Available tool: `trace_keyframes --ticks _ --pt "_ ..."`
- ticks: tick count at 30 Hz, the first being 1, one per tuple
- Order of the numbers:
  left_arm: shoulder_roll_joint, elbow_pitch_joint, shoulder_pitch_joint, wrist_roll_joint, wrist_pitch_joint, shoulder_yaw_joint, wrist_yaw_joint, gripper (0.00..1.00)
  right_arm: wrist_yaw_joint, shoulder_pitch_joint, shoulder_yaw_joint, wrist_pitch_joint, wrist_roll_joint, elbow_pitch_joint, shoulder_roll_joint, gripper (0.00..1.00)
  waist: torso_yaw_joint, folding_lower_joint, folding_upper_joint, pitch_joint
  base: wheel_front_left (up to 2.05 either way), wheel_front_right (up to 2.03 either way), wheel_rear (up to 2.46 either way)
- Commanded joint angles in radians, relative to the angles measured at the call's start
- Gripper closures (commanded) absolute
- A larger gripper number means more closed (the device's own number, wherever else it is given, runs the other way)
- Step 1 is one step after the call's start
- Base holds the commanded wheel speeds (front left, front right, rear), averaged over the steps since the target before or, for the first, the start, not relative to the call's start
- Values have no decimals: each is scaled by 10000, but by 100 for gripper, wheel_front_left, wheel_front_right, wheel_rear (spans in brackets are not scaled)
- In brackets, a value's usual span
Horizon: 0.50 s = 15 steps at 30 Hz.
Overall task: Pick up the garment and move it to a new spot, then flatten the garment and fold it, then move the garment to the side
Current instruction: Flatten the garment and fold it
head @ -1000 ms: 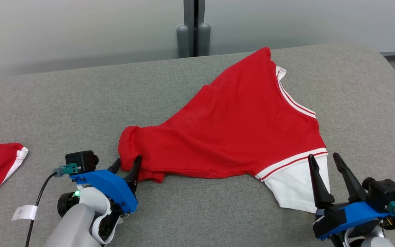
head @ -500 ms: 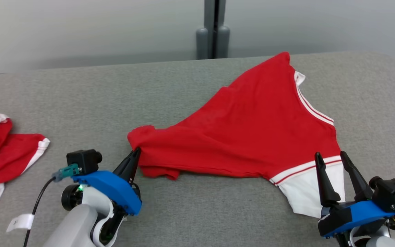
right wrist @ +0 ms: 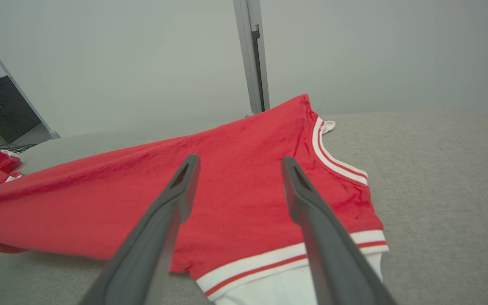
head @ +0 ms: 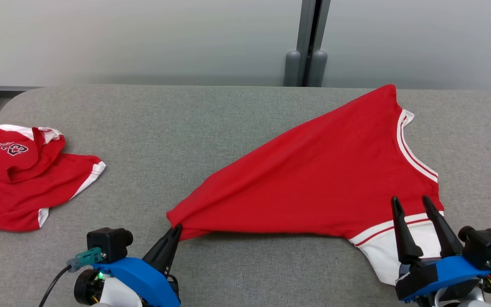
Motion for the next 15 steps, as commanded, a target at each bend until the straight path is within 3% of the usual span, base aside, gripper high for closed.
trace_keyframes --ticks 1,3,4,5,6,15 --pt "40 120 -90 191 -27 -16 133 100 5 -27 22 -47 37 3 -28 0 10 2 0 13 0 0 0" --pt "-35 493 -349 425 -196 -3 312 100 3 -105 99 -52 57 38 -28 0 -22 2 0 26 0 0 0" --pt "-111 709 -472 551 -314 -3 377 62 3 -137 151 -52 69 54 -30 0 -68 2 0 29 0 0 0" --pt "-180 916 -601 690 -464 -20 428 5 3 -157 185 -55 78 75 -30 0 -128 2 0 32 0 0 0" --pt "-233 1140 -690 796 -565 -60 451 0 3 -171 178 -60 92 100 -30 0 -188 2 0 31 0 0 0" --pt "-501 2400 -751 1113 -2070 246 578 0 5 -80 34 -115 43 128 -28 0 -700 2 0 -111 0 0 0"
